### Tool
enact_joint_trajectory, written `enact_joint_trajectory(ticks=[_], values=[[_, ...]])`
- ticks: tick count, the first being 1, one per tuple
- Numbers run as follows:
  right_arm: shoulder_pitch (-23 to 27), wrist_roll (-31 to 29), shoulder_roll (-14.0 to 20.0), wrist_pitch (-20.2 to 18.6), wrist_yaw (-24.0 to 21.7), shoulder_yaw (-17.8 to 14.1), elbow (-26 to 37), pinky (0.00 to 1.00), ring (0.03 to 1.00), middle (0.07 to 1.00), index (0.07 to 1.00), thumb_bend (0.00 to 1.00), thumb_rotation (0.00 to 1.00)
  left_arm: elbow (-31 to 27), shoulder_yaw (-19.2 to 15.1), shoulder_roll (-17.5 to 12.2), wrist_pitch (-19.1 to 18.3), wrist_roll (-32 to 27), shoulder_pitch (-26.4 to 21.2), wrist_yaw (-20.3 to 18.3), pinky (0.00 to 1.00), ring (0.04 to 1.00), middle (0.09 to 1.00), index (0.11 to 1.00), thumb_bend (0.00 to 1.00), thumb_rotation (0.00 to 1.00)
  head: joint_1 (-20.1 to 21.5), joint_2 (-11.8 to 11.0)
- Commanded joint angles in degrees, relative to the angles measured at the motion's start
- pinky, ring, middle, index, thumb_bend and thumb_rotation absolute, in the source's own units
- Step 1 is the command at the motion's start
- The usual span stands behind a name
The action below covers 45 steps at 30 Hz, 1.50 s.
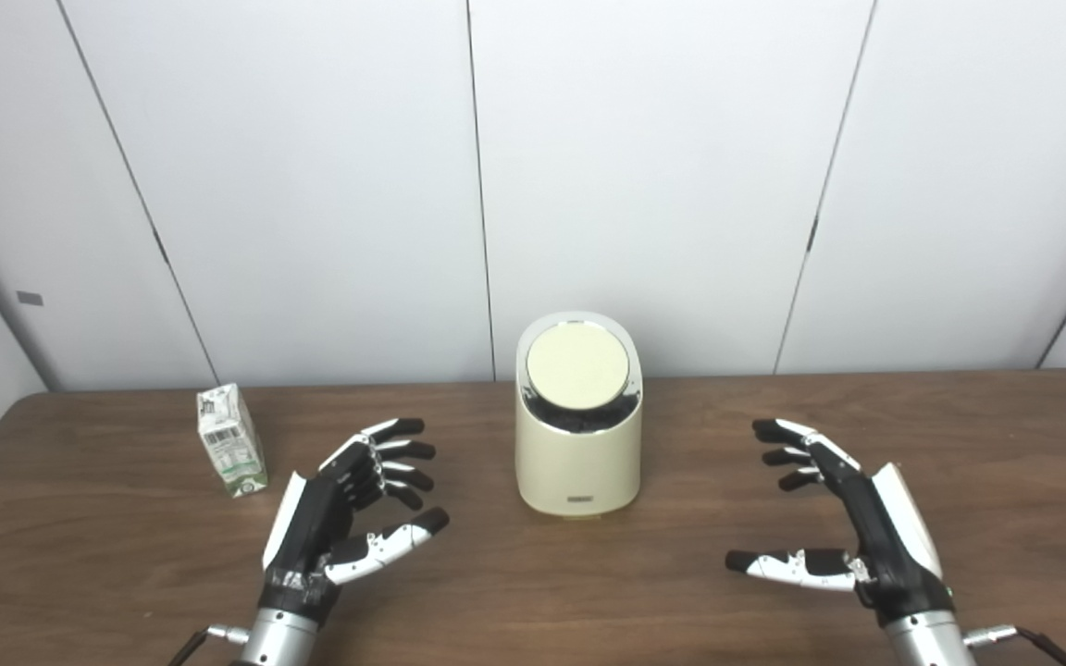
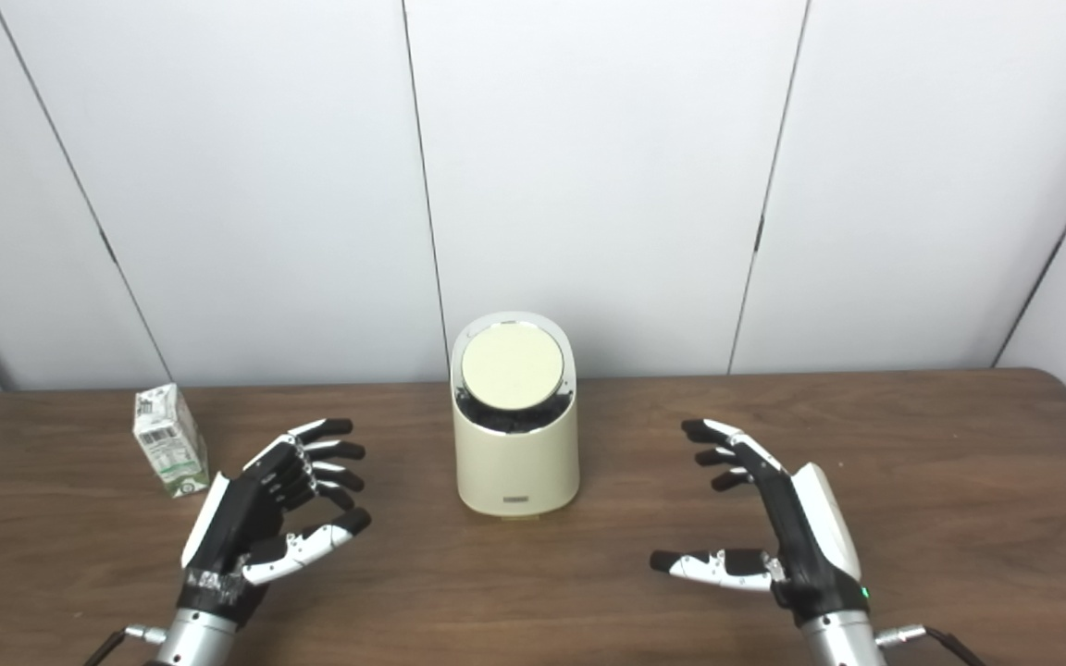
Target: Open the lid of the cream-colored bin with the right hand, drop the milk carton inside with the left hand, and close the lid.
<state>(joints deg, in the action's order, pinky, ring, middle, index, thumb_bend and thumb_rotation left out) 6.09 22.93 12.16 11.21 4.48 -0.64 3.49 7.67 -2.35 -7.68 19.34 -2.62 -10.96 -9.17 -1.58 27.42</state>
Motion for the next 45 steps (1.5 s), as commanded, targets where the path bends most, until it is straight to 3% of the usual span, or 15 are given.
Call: enact_joint_trajectory(ticks=[1,9,15,16,19,22,26,30,39,45], values=[[1.24,-1.25,-0.44,2.74,1.19,-0.03,1.12,0.60,0.715,0.779,0.789,0.74,0.08,-2.49,-0.29,-0.63,0.90,0.88,-0.80,1.08,0.46,0.575,0.674,0.786,0.63,0.30,0.08,0.06],[1.25,-2.08,-1.22,3.19,1.09,-0.02,0.71,0.60,0.726,0.784,0.801,0.75,0.09,-2.11,-0.08,-1.01,1.32,1.11,-0.83,0.80,0.45,0.573,0.674,0.771,0.63,0.28,0.40,0.02],[2.06,-2.15,-1.19,4.56,1.68,-0.08,-0.59,0.60,0.716,0.778,0.805,0.75,0.12,-1.50,0.09,-1.14,1.56,1.73,-1.19,0.84,0.47,0.587,0.687,0.760,0.65,0.31,0.54,-0.47],[2.24,-2.65,-1.41,4.43,1.65,-0.17,-0.74,0.59,0.714,0.779,0.805,0.74,0.15,-1.39,0.11,-1.11,1.63,1.86,-1.26,0.89,0.46,0.587,0.687,0.760,0.65,0.31,0.55,-0.55],[3.16,-3.74,-2.12,3.65,1.61,-0.29,-1.24,0.56,0.717,0.798,0.823,0.69,0.36,-1.07,0.21,-1.11,1.92,1.64,-1.38,0.64,0.47,0.583,0.689,0.761,0.65,0.30,0.62,-0.83],[4.66,-4.35,-2.25,0.41,0.12,0.00,0.16,0.58,0.730,0.819,0.839,0.70,0.43,-0.85,0.27,-0.90,1.95,0.83,-1.39,0.35,0.47,0.581,0.689,0.762,0.65,0.29,0.70,-1.11],[7.80,-3.63,-1.68,-9.14,-3.97,0.73,4.57,0.65,0.792,0.872,0.888,0.76,0.51,-0.56,0.35,-0.78,1.95,0.33,-1.46,0.15,0.47,0.580,0.690,0.764,0.65,0.28,0.73,-1.52],[12.13,-3.30,-1.55,-15.27,-5.54,0.93,5.13,0.69,0.839,0.888,0.904,0.83,0.52,-0.20,0.47,-0.72,2.22,0.21,-1.58,0.07,0.47,0.583,0.693,0.766,0.65,0.25,0.68,-2.03],[21.42,-3.79,-1.28,-20.77,-7.07,2.07,2.44,0.78,0.896,0.914,0.919,0.84,0.46,0.67,0.76,-0.66,3.24,0.21,-1.76,0.16,0.48,0.581,0.693,0.768,0.64,0.21,0.71,-2.55],[27.24,-0.95,0.25,-25.02,-9.26,4.92,0.86,0.73,0.885,0.935,0.949,0.87,0.47,1.42,0.78,-0.67,3.98,0.13,-1.91,0.18,0.47,0.580,0.690,0.764,0.64,0.21,0.84,-2.76]])
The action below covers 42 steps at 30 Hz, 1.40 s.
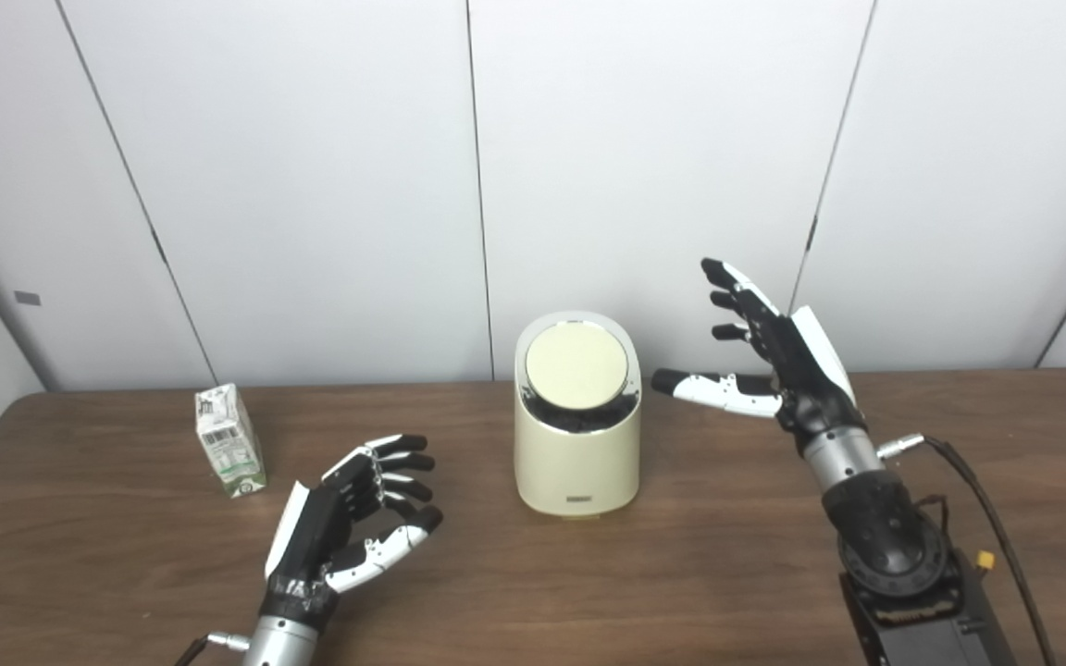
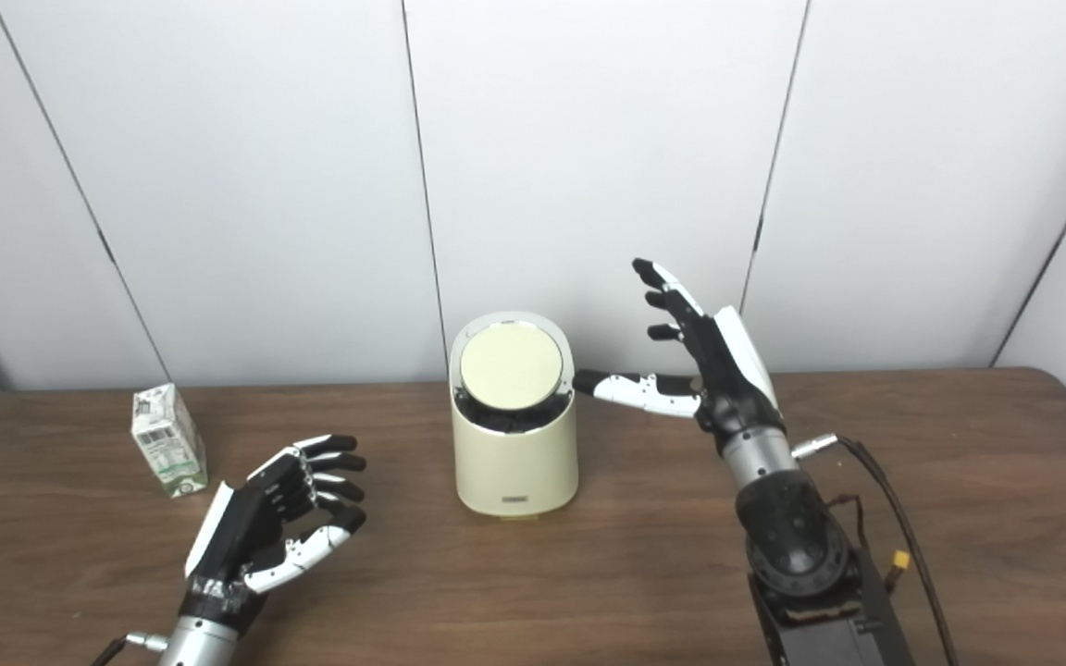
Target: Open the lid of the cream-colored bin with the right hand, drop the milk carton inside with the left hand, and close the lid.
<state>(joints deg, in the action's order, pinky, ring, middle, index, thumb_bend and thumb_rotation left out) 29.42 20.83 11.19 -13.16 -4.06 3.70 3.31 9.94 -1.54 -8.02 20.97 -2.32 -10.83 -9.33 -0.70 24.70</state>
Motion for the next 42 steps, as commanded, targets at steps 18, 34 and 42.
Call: enact_joint_trajectory(ticks=[18,34,42], values=[[12.47,8.69,-0.44,-6.92,-1.08,6.80,-7.46,0.70,0.913,0.988,1.000,0.88,0.42,-1.31,0.05,0.10,1.54,-0.76,-1.74,0.39,0.47,0.583,0.695,0.761,0.63,0.19,-0.14,0.30],[13.23,12.80,0.18,-5.86,-1.42,10.49,-11.21,0.77,0.926,0.963,1.000,0.92,0.43,-3.34,0.08,0.35,0.54,-0.39,-1.05,0.82,0.47,0.587,0.688,0.760,0.63,0.20,-1.02,1.42],[13.57,18.75,2.12,-6.16,-1.12,14.38,-12.08,0.72,0.898,0.964,1.000,0.93,0.43,-4.13,0.21,0.30,0.42,-0.54,-0.84,0.62,0.48,0.582,0.687,0.758,0.62,0.17,-1.22,1.99]])
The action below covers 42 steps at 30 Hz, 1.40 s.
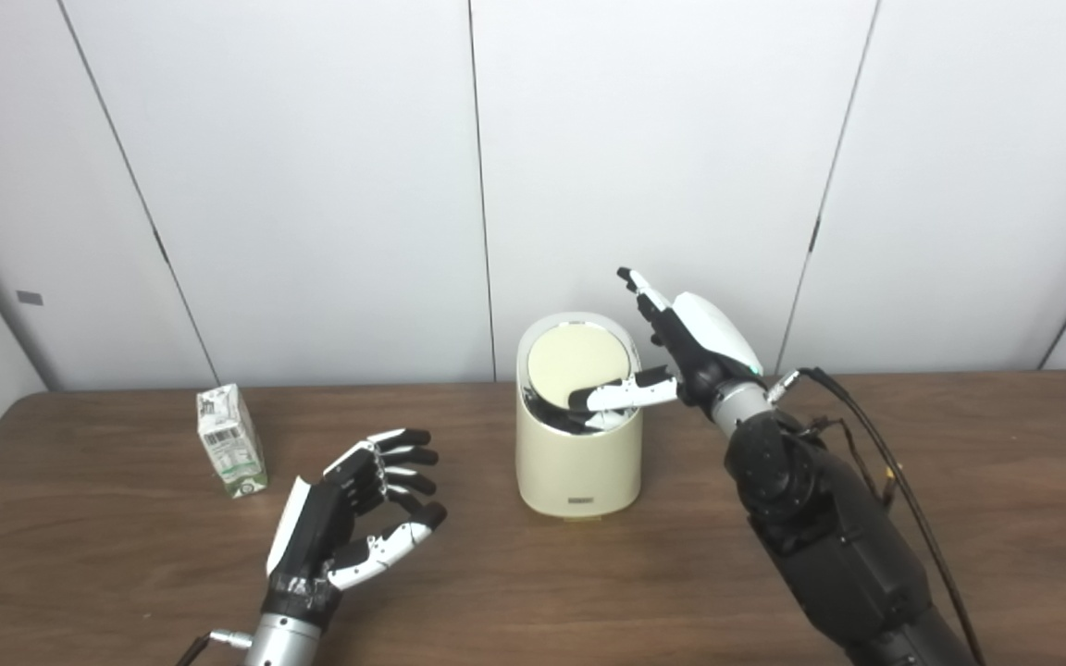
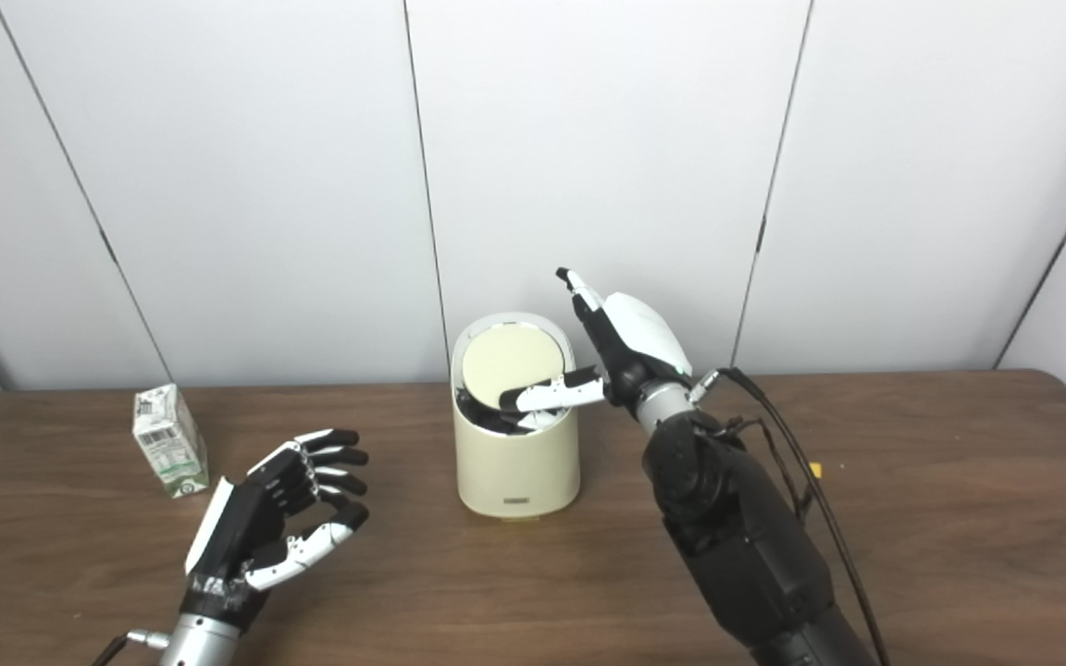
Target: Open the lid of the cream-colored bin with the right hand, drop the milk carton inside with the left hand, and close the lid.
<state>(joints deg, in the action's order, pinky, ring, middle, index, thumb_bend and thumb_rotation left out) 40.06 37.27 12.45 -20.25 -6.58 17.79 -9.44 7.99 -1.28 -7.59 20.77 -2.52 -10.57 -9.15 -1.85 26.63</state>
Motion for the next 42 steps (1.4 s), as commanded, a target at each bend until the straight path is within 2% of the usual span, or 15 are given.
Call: enact_joint_trajectory(ticks=[1,11,14,17,20,22,25,28,32,35,42], values=[[2.95,2.87,0.99,0.89,1.52,0.61,0.58,0.70,0.888,0.963,1.000,0.93,0.42,-2.21,-0.04,-0.14,0.62,-0.30,-1.07,0.44,0.47,0.581,0.687,0.758,0.62,0.17,-0.10,0.09],[2.92,8.91,1.40,-2.10,0.26,3.55,0.62,0.70,0.879,0.967,1.000,0.88,0.30,-2.81,-0.02,-0.03,0.34,-0.49,-0.78,0.46,0.47,0.575,0.683,0.753,0.63,0.18,-0.15,0.63],[3.27,10.81,1.53,-3.77,-0.84,4.56,0.59,0.69,0.864,0.960,0.996,0.86,0.29,-2.96,0.02,-0.04,0.37,-0.47,-0.67,0.41,0.46,0.573,0.684,0.755,0.62,0.17,-0.28,0.80],[3.82,10.64,0.76,-5.60,-1.64,4.00,-0.53,0.64,0.838,0.942,0.983,0.84,0.30,-3.45,0.03,0.00,-0.16,-0.49,-0.45,0.45,0.46,0.572,0.684,0.754,0.63,0.18,-0.57,1.08],[3.98,8.62,-2.41,-6.62,-3.90,-1.11,-2.53,0.65,0.854,0.949,0.983,0.80,0.33,-3.59,0.04,-0.03,-0.17,-0.44,-0.39,0.45,0.46,0.568,0.682,0.753,0.63,0.19,-0.62,1.10],[4.05,7.68,-5.24,-6.66,-5.53,-6.09,-4.36,0.67,0.869,0.954,0.982,0.78,0.34,-3.75,0.05,-0.01,-0.36,-0.62,-0.32,0.37,0.46,0.567,0.682,0.753,0.63,0.18,-0.68,1.18],[4.15,9.24,-8.71,-6.66,-8.43,-12.22,-6.96,0.74,0.914,0.968,0.990,0.75,0.41,-4.33,0.09,0.10,-0.85,-0.81,-0.04,0.35,0.47,0.570,0.683,0.750,0.63,0.18,-0.79,1.41],[3.60,10.96,-9.90,-6.66,-9.21,-13.75,-8.25,0.75,0.923,0.970,0.976,0.74,0.42,-4.89,0.12,0.19,-1.13,-0.38,0.11,0.58,0.46,0.571,0.684,0.750,0.63,0.19,-0.96,1.48],[1.97,10.29,-7.42,-6.36,-8.36,-8.54,-5.53,0.70,0.885,0.957,0.965,0.73,0.43,-5.78,-0.02,0.30,-2.20,-0.05,0.31,0.94,0.46,0.568,0.678,0.750,0.65,0.21,-1.07,1.79],[1.48,9.06,-5.65,-6.13,-8.51,-5.86,-3.12,0.66,0.884,0.963,0.964,0.73,0.46,-5.44,0.03,0.08,-1.85,0.31,0.12,0.85,0.46,0.570,0.679,0.751,0.64,0.21,-0.95,1.73],[1.04,7.13,-4.18,-6.53,-7.87,-4.55,-0.37,0.69,0.892,0.956,0.955,0.71,0.44,-4.33,0.08,-0.02,-0.80,0.22,-0.33,0.60,0.47,0.574,0.685,0.748,0.62,0.18,-0.85,1.53]])
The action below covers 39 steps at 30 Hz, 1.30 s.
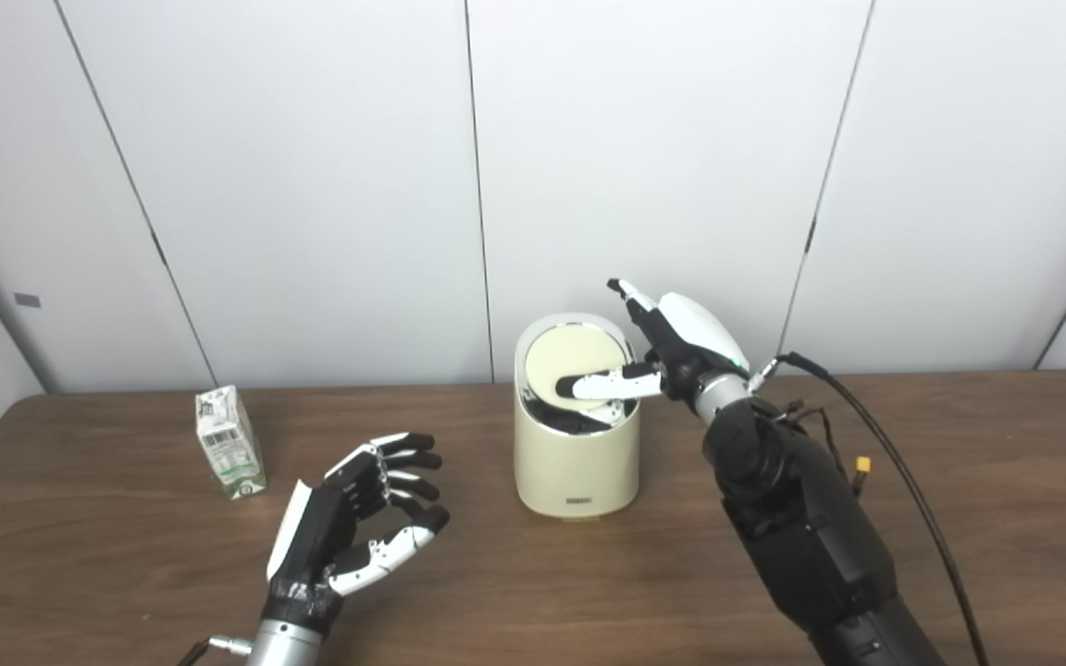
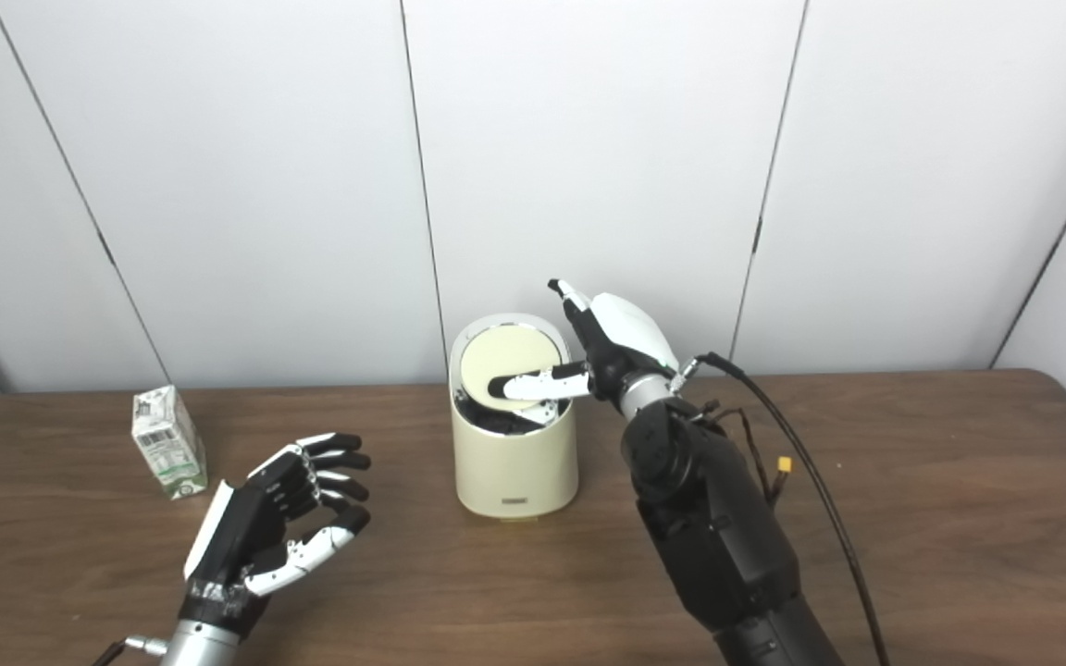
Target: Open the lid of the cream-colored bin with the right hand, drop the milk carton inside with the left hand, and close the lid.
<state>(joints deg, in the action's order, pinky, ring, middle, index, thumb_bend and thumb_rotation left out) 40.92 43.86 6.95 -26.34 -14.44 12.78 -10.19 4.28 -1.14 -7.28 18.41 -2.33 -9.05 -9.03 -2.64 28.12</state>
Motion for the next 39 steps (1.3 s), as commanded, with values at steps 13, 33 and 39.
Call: enact_joint_trajectory(ticks=[13,33,39], values=[[-2.07,-4.90,3.13,1.54,2.36,-0.54,8.98,0.71,0.885,0.933,0.930,0.72,0.41,-0.63,0.00,-0.10,1.22,-0.53,-1.88,0.34,0.46,0.573,0.685,0.748,0.62,0.17,0.08,-0.21],[-16.86,-20.46,3.86,23.78,13.08,-8.59,20.19,0.72,0.825,0.896,0.875,0.72,0.39,0.11,0.08,0.16,1.49,0.06,-2.45,0.74,0.47,0.573,0.681,0.742,0.62,0.17,-0.36,-0.22],[-21.62,-21.80,3.23,24.13,13.42,-9.03,21.99,0.72,0.832,0.899,0.881,0.75,0.43,0.48,0.17,0.12,1.76,0.39,-2.56,0.78,0.46,0.569,0.678,0.741,0.62,0.17,-0.30,-0.24]])
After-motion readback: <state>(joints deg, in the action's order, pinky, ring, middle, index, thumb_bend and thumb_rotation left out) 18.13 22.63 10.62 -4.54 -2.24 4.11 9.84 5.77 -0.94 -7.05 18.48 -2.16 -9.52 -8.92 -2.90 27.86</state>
